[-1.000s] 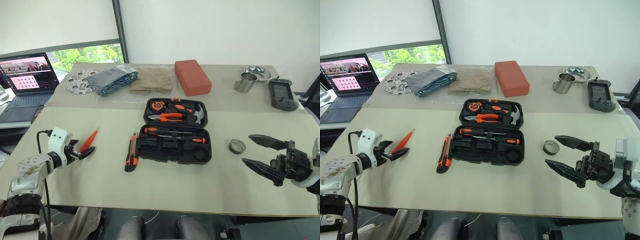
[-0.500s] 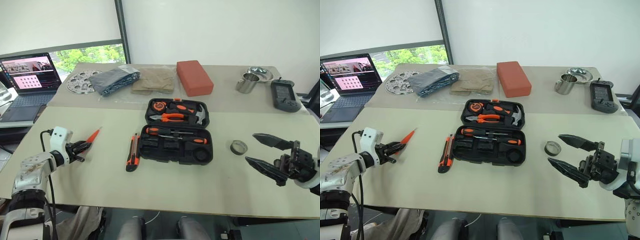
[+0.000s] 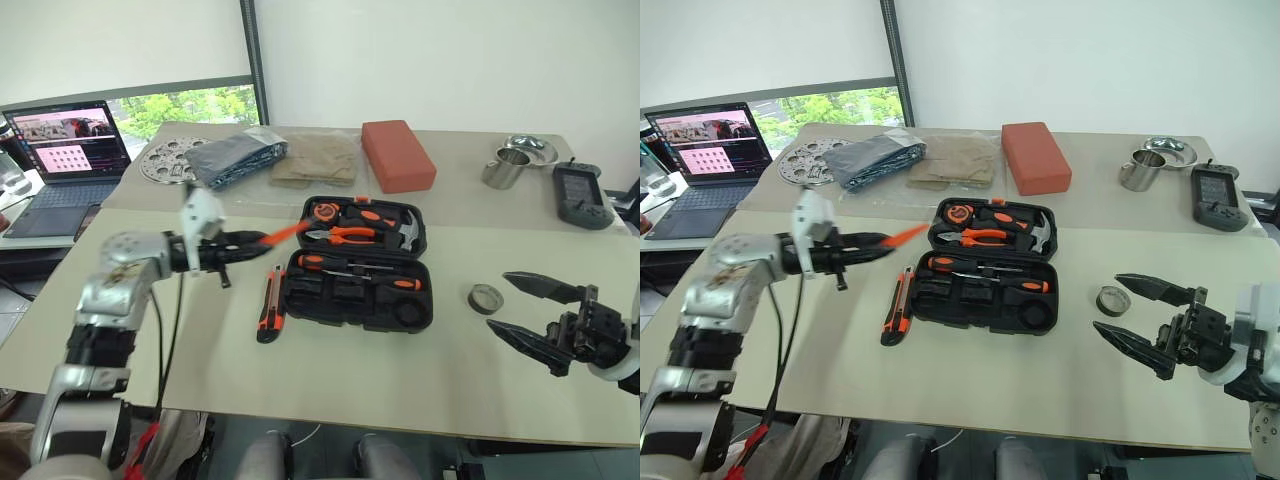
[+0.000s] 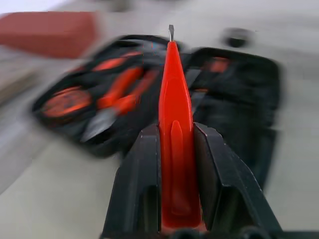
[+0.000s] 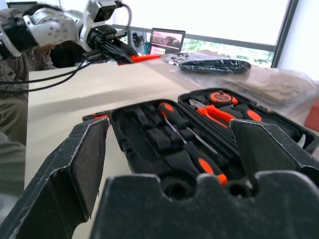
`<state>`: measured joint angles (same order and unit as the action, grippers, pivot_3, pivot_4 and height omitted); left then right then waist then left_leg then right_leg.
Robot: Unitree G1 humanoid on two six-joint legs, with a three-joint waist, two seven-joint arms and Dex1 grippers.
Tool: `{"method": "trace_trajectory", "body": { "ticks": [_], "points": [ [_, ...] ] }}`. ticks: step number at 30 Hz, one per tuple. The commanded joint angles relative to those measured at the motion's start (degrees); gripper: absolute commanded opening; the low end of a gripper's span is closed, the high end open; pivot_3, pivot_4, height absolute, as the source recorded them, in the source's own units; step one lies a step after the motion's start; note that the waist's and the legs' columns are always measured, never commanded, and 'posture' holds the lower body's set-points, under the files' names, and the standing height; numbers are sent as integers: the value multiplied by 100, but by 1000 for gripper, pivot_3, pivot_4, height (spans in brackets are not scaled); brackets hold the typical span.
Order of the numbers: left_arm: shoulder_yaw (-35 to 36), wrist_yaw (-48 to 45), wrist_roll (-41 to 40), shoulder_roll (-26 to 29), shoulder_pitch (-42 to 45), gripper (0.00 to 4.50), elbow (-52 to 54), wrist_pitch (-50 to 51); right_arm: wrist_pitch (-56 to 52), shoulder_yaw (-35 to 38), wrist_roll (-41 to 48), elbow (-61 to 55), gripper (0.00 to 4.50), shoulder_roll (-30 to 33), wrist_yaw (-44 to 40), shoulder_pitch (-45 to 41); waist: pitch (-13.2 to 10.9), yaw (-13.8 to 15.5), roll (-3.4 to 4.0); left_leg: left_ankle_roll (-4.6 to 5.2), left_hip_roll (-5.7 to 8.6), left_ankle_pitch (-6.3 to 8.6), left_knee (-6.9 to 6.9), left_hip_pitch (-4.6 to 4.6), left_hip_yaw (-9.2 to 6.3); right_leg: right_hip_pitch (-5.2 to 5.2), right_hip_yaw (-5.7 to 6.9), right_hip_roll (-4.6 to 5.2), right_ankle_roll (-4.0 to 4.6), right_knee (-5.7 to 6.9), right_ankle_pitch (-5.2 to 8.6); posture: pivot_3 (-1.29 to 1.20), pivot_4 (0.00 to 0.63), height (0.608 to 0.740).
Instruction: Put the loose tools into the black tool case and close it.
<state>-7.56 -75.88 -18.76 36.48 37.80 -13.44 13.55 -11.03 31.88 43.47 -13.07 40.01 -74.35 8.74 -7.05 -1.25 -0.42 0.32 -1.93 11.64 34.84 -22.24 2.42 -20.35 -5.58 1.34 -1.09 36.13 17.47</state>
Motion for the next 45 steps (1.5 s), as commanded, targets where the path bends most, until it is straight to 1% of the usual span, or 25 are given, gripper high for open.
{"method": "trace_trajectory", "body": {
  "ticks": [1,4,8,14,18,21,27,31,37,41,45],
  "points": [
    [-687,-828,743,-80,756,470,-1130,-988,214,122,-28,-351,4500,-27,122,160,-3,2,-1,0,1,-1,2,-5,-2,0,2,-10,0,-1,0,0,150,740],
    [-1121,-993,1316,-305,1325,470,-2082,-1654,292,255,-2,-499,4500,-95,244,378,-6,23,-6,1,2,-1,8,-8,-4,-3,0,-15,2,2,2,0,150,740],
    [-1240,-913,1662,-685,1875,470,-2994,-2014,396,318,-18,-653,4500,-174,353,611,-11,42,-15,1,9,-1,15,-19,-7,2,-4,-8,-9,-7,7,0,150,740],
    [-1365,-739,2114,-1142,2289,470,-3666,-2433,443,359,54,-897,4500,-260,545,884,-17,40,-25,1,11,-1,15,-32,-20,-3,-3,-11,-9,-6,8,0,150,740],
    [-1361,-627,2306,-1322,2418,470,-3906,-2547,441,368,61,-926,4500,-251,624,906,-23,27,-36,1,11,-1,16,-32,-23,-2,-3,-11,-9,-4,8,0,150,740],
    [-1345,-300,2511,-1402,2494,470,-4105,-2636,452,372,72,-931,4500,-243,649,926,-25,22,-38,1,11,-1,16,-31,-26,-2,-3,-11,-9,-3,8,0,150,740],
    [-1389,16,2728,-1567,2415,470,-4038,-2393,468,391,90,-968,4500,-268,686,982,-25,42,-38,1,14,-1,22,-31,-32,2,-2,-10,-9,-2,8,0,150,740],
    [-1516,-418,2718,-1515,2248,470,-3702,-2391,447,364,113,-1033,4500,-252,740,993,-24,36,-37,1,13,-1,21,-30,-33,3,-1,-11,-9,-1,8,0,150,740],
    [-1543,-654,2731,-1445,2155,470,-3368,-2254,407,385,140,-1035,4500,-203,745,981,-21,35,-32,1,13,-1,22,-29,-33,3,-1,-11,-9,1,8,0,150,740],
    [-1633,-438,2957,-1460,2216,470,-3306,-2085,391,383,146,-1028,4500,-178,762,951,-21,39,-32,1,14,-1,23,-29,-32,3,-1,-11,-9,1,8,0,150,740],
    [-1622,-354,2990,-1490,2194,470,-3209,-1845,391,374,147,-1046,4500,-187,781,952,-21,35,-32,1,13,-1,25,-26,-35,8,-2,-11,-9,3,8,0,150,740]
  ]
}}
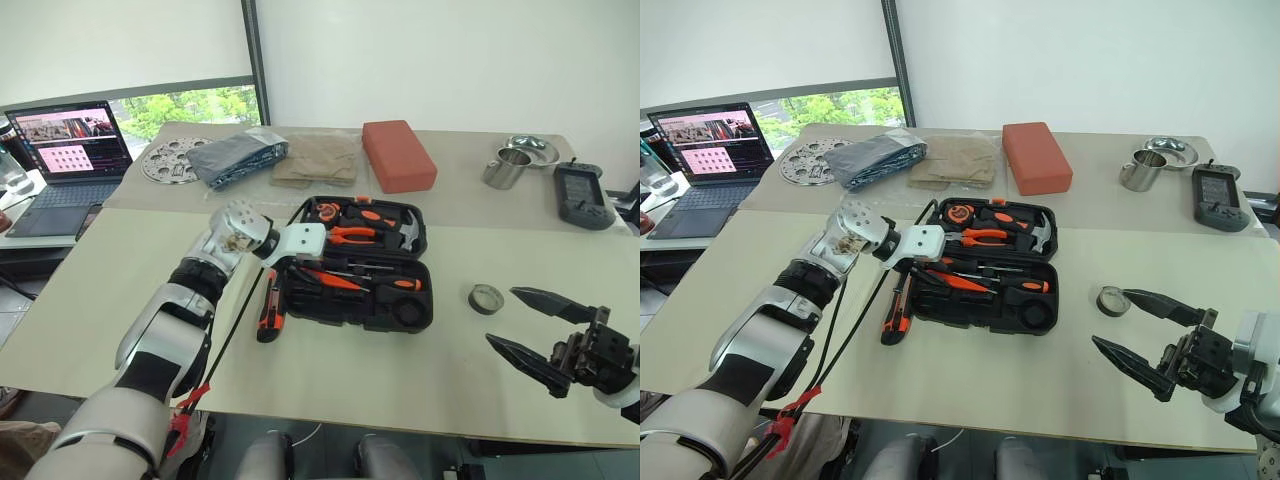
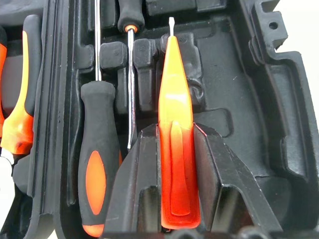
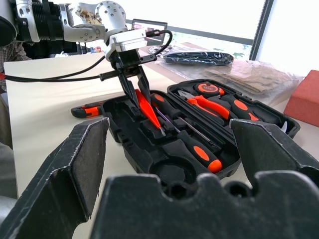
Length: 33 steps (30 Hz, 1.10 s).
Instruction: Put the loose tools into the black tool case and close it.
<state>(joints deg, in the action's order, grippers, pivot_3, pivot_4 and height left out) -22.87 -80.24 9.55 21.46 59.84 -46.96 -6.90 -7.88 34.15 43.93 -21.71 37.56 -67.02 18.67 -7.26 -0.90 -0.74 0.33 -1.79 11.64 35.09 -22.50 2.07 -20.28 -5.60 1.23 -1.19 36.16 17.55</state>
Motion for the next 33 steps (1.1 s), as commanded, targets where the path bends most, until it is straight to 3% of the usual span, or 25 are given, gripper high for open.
{"method": "trace_trajectory", "body": {
  "ticks": [1,27,29,31,33],
  "points": [
    [-86,158,184,13,-5,470,160,254,79,146,101,-183,4500,57,50,-36,0,-4,0,0,0,0,0,0,0,0,0,0,0,1,0,0,150,740],
    [-288,108,418,101,-196,470,595,717,-42,-3,102,-375,4500,160,320,-155,2,-26,3,0,-1,0,1,3,-2,-1,-2,-2,0,6,0,0,150,740],
    [-266,209,434,87,-189,1471,564,699,-36,24,120,-365,4500,164,304,-132,2,-12,4,0,-2,0,1,3,-2,1,-1,-2,0,6,0,0,150,740],
    [-222,284,429,96,-153,2071,542,684,-21,43,129,-348,4500,162,277,-100,2,-9,4,0,-1,0,2,3,-2,1,-1,-2,0,6,0,0,150,740],
    [-59,274,247,91,-91,2953,613,749,-15,45,131,-336,4500,161,259,-87,2,-15,4,0,-1,0,2,3,-2,1,-2,-2,0,6,0,0,150,740]
  ]
}}
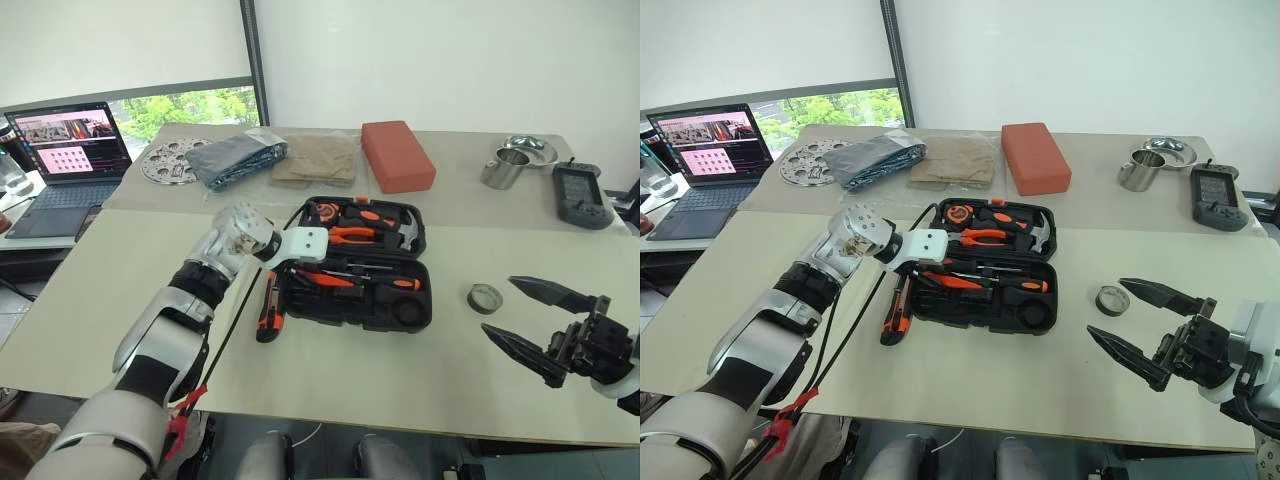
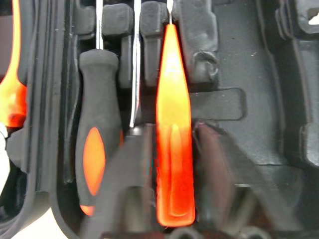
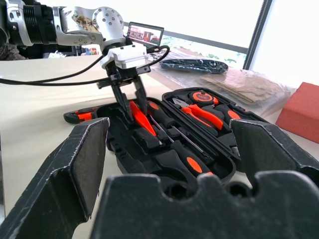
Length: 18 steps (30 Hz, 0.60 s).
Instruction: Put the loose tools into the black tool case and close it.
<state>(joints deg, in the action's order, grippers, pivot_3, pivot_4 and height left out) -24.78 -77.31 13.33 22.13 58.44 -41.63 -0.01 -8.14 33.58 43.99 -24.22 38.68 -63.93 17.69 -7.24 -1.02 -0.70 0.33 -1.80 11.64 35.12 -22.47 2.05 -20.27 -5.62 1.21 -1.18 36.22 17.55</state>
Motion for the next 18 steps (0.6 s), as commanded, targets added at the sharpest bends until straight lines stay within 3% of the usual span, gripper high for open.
{"method": "trace_trajectory", "body": {
  "ticks": [1,4,10,11,12,18],
  "points": [
    [232,-44,-251,16,79,3326,135,107,11,100,127,-84,4500,51,-53,11,0,-6,0,0,0,0,0,0,-1,0,0,0,0,0,0,0,150,740],
    [522,-184,-578,100,272,4395,390,252,5,75,118,-70,4500,61,-53,-8,0,-6,1,0,-1,0,0,-1,-1,-1,0,0,0,1,0,0,150,740],
    [1180,-413,-1416,173,486,4395,804,531,-17,45,105,-71,4500,76,-45,-48,6,18,11,0,0,0,3,-7,0,-3,3,0,0,-1,0,0,150,740],
    [1365,-401,-1644,104,475,3859,775,445,-27,22,99,-87,4500,71,-23,-62,7,19,13,0,1,0,4,-7,0,-2,3,1,-1,-1,0,0,150,740],
    [1488,-390,-1794,57,463,3740,755,381,-34,5,95,-98,4500,67,-8,-72,8,17,14,0,0,0,4,-7,0,-2,3,1,-1,-1,0,0,150,740],
    [1598,-645,-2121,-80,-382,1494,395,-290,11,-28,90,-118,4500,26,16,-40,19,-16,34,0,0,0,7,1,0,1,-2,1,0,5,0,0,150,740]
  ]
}}
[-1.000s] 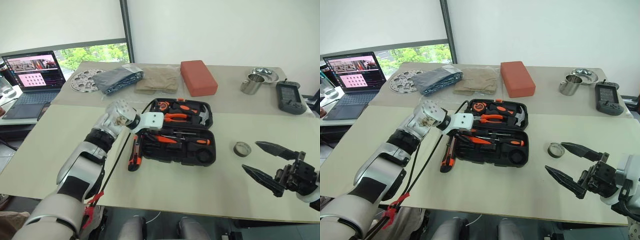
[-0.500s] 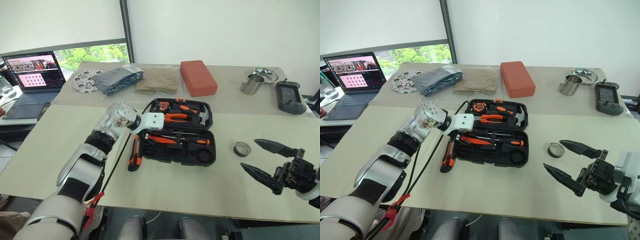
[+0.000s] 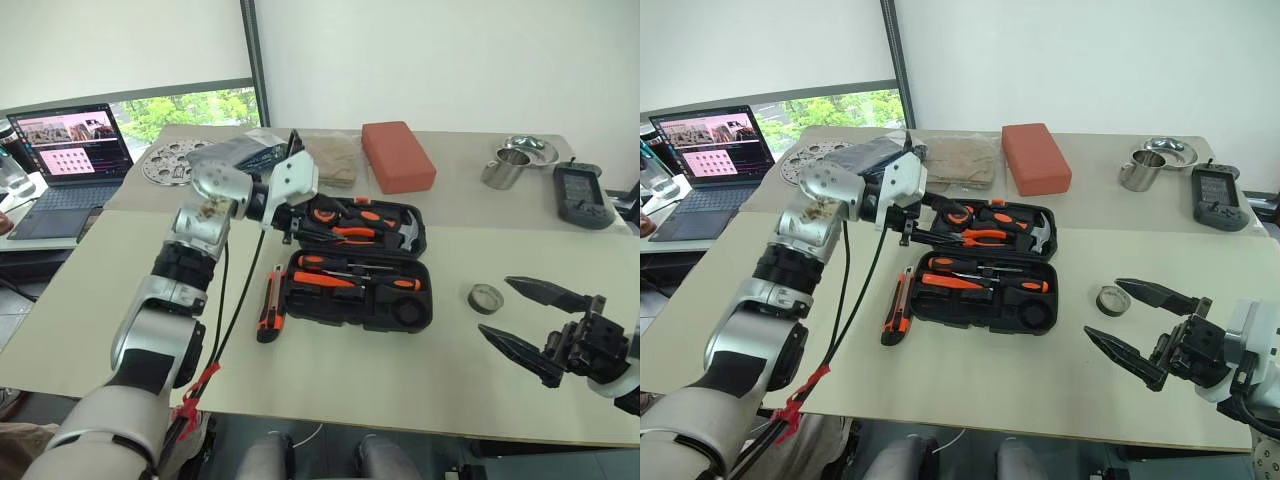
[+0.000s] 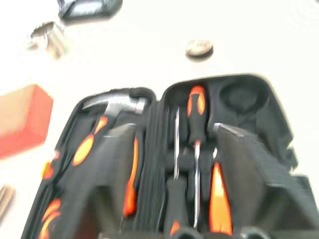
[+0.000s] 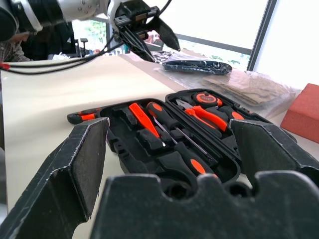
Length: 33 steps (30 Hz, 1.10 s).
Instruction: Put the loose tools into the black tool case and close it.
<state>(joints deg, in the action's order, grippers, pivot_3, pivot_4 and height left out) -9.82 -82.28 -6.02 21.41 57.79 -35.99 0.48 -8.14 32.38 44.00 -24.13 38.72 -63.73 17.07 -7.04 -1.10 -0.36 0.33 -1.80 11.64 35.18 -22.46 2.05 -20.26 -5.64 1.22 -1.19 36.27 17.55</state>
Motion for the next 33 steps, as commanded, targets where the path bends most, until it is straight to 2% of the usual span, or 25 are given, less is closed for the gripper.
{"method": "trace_trajectory", "body": {
  "ticks": [1,2,3,4,18,33],
  "points": [
    [101,-148,-189,-11,-417,1058,-262,-432,21,100,94,-135,4500,12,-4,49,-1,-13,-1,0,-1,0,1,4,0,0,-1,0,0,5,0,0,150,740],
    [112,-142,-198,-21,-485,786,-361,-513,27,104,95,-148,4500,2,-1,72,-1,-13,-1,0,-2,0,1,3,-1,-1,0,-1,1,5,0,0,150,740],
    [123,-135,-204,-30,-520,288,-440,-576,32,106,97,-156,4500,-4,2,89,-1,-8,-2,0,-2,0,3,1,-1,-2,1,-1,1,7,0,0,150,740],
    [139,-113,-192,-40,-566,71,-586,-682,41,107,100,-169,4500,-16,6,117,-1,8,-2,0,-2,0,6,-1,-1,-2,4,-2,1,7,0,0,150,740],
    [-79,208,458,-75,-308,71,-2225,-1534,147,150,71,-307,4500,-168,59,323,-4,23,-8,0,4,0,12,-8,-4,0,6,-1,-2,3,1,0,150,740],
    [-92,493,826,-188,-70,71,-2829,-1673,115,252,99,-365,4500,-121,97,449,-6,16,-11,0,5,0,12,-6,-4,1,7,0,-2,4,1,0,150,740]
  ]
}}
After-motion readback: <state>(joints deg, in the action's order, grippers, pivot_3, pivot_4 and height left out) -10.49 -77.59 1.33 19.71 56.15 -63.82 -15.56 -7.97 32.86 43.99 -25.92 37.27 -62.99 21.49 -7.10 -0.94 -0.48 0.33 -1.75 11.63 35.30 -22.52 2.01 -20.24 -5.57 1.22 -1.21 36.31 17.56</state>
